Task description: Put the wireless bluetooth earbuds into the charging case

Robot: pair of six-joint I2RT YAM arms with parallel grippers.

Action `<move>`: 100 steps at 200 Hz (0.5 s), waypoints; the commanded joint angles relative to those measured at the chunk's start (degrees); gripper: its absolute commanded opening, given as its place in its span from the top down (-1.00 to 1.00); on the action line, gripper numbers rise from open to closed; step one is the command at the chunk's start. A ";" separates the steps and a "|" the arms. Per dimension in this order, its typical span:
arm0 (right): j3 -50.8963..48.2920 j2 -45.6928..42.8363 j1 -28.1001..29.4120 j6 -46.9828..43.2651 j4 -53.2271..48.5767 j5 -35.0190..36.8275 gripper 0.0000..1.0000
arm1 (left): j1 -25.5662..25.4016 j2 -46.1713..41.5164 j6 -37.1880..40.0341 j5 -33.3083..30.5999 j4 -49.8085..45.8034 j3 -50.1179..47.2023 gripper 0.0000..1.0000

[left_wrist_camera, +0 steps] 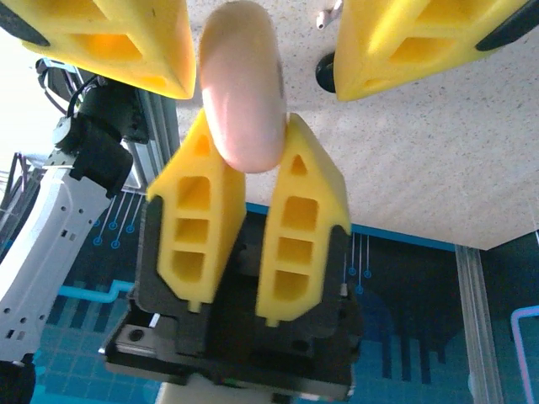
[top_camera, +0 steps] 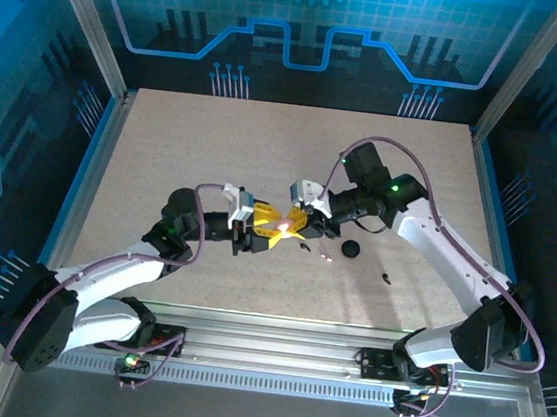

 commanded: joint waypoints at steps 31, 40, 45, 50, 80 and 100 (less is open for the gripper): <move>1.05 -2.03 3.76 -1.97 -1.27 8.41 0.72 | -0.36 -1.81 6.44 1.46 -9.58 3.37 0.07; 1.25 -2.08 4.04 -1.97 -1.05 8.33 0.72 | -0.37 -1.55 6.30 1.88 -9.66 3.45 0.08; 1.34 -2.03 4.23 -1.90 -0.88 8.18 0.72 | -0.38 -1.45 6.27 1.95 -9.74 3.54 0.09; 1.52 -2.06 4.31 -2.04 -0.78 7.94 0.72 | -0.39 -1.37 6.26 2.10 -9.83 3.59 0.10; 2.05 -2.00 4.47 -2.41 -0.47 6.83 0.71 | -0.46 -1.60 6.44 2.21 -10.25 3.46 0.26; 2.15 -1.93 4.53 -2.43 -0.39 6.39 0.71 | -0.47 -1.97 6.79 2.42 -10.93 3.46 0.40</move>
